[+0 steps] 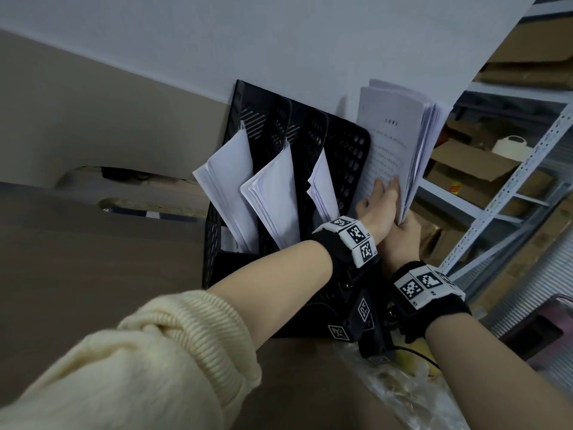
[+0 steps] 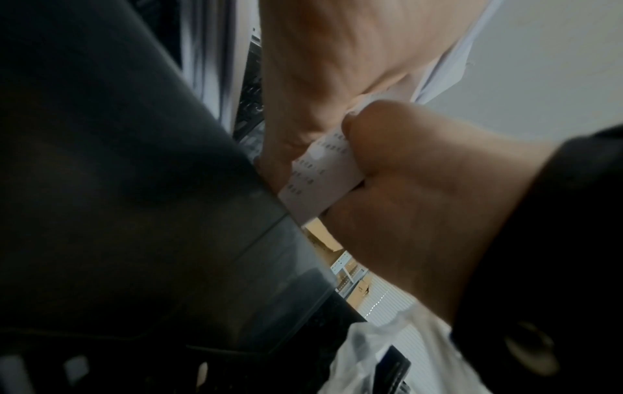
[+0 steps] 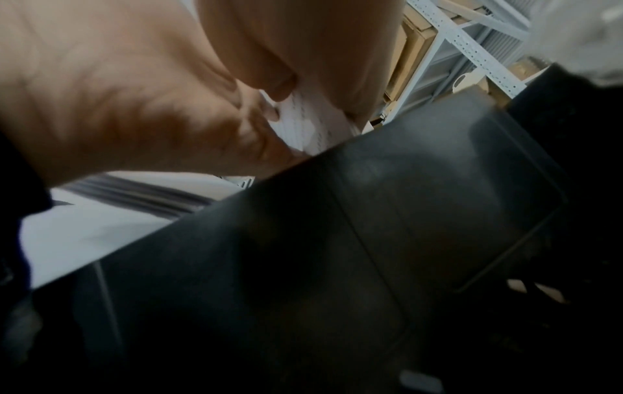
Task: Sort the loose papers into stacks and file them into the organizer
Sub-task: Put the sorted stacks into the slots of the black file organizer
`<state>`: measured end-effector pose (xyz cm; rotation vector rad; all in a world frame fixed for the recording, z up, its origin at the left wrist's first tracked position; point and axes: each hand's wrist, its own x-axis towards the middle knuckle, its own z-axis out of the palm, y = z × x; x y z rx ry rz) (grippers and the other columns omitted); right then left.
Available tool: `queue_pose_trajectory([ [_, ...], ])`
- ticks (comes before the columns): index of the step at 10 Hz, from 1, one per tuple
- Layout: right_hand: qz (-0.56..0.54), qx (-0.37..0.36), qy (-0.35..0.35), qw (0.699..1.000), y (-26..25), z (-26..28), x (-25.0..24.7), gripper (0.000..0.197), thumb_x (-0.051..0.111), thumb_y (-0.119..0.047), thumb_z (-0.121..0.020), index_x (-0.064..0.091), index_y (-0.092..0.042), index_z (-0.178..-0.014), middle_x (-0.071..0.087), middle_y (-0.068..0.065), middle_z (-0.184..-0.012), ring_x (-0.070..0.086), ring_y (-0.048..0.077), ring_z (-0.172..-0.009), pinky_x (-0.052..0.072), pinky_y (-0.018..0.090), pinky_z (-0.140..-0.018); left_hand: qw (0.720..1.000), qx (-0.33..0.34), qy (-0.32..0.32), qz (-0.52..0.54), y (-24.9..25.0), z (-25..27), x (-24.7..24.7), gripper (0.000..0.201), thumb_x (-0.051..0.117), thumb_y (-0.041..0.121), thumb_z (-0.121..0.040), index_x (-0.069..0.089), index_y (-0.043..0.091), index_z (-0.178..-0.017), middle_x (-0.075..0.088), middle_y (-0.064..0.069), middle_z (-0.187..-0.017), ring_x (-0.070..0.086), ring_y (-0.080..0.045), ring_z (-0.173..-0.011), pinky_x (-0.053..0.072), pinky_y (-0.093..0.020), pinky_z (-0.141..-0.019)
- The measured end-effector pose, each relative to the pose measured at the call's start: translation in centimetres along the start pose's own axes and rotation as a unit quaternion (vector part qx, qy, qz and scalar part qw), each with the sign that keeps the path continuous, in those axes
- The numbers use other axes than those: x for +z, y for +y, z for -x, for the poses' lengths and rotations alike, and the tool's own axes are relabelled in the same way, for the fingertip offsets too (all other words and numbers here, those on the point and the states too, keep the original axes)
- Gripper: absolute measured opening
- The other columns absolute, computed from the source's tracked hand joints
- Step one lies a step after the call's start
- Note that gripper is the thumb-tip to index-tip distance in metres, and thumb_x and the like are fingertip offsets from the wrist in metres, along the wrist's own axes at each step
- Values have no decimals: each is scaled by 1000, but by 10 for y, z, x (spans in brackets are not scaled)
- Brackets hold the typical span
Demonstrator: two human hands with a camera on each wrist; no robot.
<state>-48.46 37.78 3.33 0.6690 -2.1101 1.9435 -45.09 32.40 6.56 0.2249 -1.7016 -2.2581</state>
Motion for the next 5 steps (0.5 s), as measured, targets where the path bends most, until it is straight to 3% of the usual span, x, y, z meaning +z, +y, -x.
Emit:
queue_pose_trajectory([
  [1, 26, 15, -38, 999, 1, 0, 0, 9, 61, -18, -86, 63, -27, -85, 67, -2, -84, 63, 20, -82, 51, 43, -83, 997, -43, 41, 58, -6, 0, -4, 67, 43, 52, -97, 28, 15, -150, 35, -14, -151, 38, -31, -137, 28, -41, -116],
  [2, 48, 30, -42, 997, 1, 3, -1, 14, 61, -20, -85, 61, -28, -96, 69, 2, -96, 66, 22, -91, 51, 41, -84, 998, -28, 39, 48, -3, 2, -5, 57, 38, 44, -99, 37, 8, -143, 41, -16, -145, 46, -32, -129, 33, -42, -112],
  [3, 55, 37, -48, 997, -7, 7, -6, 17, 59, -21, -82, 62, -18, -98, 68, 7, -93, 65, 30, -90, 51, 44, -81, 1000, -2, 20, 9, 8, 10, -2, 45, 30, 35, -102, 48, 6, -132, 44, -19, -142, 43, -32, -131, 29, -45, -115],
  [4, 80, 35, -68, 994, -25, 19, -13, 18, 57, -15, -84, 61, -13, -102, 69, 7, -96, 66, 28, -90, 52, 43, -82, 998, 8, 20, -55, 11, 19, 0, 49, 24, 30, -105, 43, -1, -138, 40, -21, -147, 37, -32, -136, 24, -43, -116],
  [5, 88, 33, -59, 994, -40, 23, -14, 35, 59, -18, -88, 55, -14, -123, 65, 3, -119, 63, 21, -106, 50, 43, -96, 996, 3, 45, -83, 16, 25, 1, 56, 24, 40, -103, 37, 6, -146, 33, -18, -152, 37, -34, -137, 25, -48, -116],
])
